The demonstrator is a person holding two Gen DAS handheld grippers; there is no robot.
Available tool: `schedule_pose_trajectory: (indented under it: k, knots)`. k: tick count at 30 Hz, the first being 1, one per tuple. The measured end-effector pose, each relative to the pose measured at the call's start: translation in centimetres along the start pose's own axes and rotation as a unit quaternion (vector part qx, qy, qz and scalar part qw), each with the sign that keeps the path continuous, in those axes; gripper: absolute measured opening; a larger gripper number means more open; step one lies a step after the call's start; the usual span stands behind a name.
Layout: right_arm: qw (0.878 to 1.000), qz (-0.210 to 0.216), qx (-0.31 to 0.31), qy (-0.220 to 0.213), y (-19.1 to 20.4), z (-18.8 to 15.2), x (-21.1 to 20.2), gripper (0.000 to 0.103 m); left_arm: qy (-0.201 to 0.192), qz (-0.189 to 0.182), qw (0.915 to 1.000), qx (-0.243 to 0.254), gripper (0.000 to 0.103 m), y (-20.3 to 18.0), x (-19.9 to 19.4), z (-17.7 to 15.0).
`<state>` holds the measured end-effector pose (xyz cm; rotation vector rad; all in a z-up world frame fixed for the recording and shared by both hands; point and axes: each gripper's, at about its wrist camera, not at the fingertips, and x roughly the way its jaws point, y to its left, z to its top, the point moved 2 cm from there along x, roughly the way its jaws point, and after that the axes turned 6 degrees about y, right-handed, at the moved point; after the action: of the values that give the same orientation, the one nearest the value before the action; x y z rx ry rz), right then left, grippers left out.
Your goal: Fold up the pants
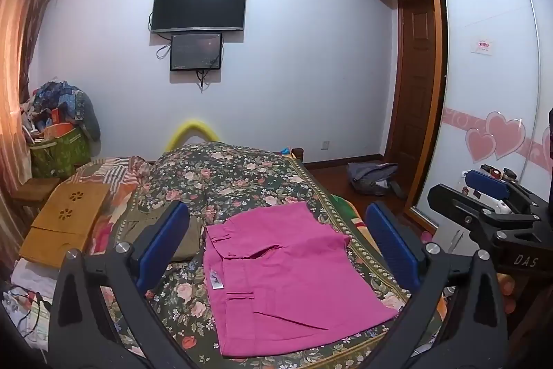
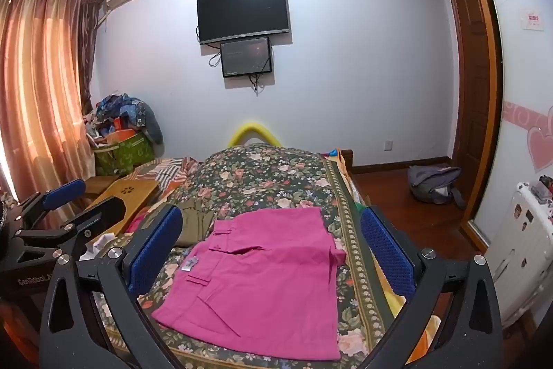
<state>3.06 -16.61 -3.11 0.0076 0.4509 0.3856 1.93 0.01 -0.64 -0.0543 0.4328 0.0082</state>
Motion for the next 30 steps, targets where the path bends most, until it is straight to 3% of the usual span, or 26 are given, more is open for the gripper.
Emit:
schedule_pose_trajectory:
  k: [30]
  knots:
    - [1.000, -0.001, -0.002, 0.000, 0.01, -0.01, 0.01, 0.103, -0.005, 0.008, 1.0000, 0.004, 0.103, -0.30, 0.32, -0.30]
